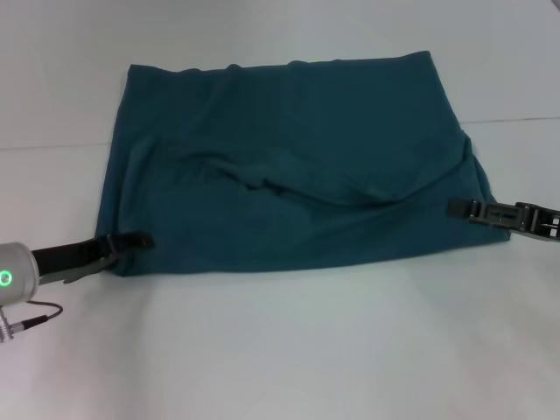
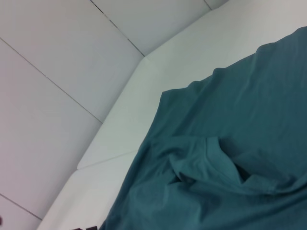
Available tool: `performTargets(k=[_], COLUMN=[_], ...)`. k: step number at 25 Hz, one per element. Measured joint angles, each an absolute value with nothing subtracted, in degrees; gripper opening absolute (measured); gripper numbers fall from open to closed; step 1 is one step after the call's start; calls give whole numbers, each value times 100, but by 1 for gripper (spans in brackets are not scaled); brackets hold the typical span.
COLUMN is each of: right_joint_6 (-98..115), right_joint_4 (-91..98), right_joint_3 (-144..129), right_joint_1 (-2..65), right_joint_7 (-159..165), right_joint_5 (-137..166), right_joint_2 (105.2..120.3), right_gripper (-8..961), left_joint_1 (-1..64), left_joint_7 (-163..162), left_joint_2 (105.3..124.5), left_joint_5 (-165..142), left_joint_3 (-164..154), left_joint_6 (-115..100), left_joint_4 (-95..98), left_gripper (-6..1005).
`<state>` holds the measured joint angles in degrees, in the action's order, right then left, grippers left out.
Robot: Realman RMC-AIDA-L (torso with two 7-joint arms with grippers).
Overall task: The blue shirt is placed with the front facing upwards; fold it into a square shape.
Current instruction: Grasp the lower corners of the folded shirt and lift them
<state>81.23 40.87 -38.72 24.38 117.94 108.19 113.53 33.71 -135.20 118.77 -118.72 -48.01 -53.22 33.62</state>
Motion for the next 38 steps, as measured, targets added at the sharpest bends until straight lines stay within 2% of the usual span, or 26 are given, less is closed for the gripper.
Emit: performTargets(k=[2,4,16,26,27,32,38], right_joint_6=[8185,8239,8346,8318,8312,8224,8114], right_joint_4=[4087,4087,4087,4082,4079,4107,4167], right_joint_3=[-3790,-3708,-3549,-3592,-3590,-3565,-3571], right_joint_1=[2430,2421,2417,2420,2429,2613,3008], right_joint_7=[11790,11788,11778,11750,11753,12055,12831], right_joint_5=[10818,10814,10810,10898,10948,11583,12431], right_joint_2=[11359,11359,11355,11297,11287,11127,10753], right_gripper=[916,915,916,915,915,915,915], left_joint_1=[3376,3376,3360,3462,3464,3466,3487], left_joint_7=[-13512,-13513,-13569,-13624,-13621,-13652,-13721], left_joint_2=[11895,11911,11870,11630,11618,11599,11596], left_joint_5=[-11875,-11876,-11849,-11815,-11815,-11812,-11714], left_joint_3=[-4842,-4873,-4887,-4325,-4275,-4212,-4210], left_joint_6=[-5331,-5333,-5412,-6127,-6172,-6336,-6472], left_joint_4=[3408,3440,3543,3252,3243,3222,3217], left_gripper=[749,641,378,32,32,31,31])
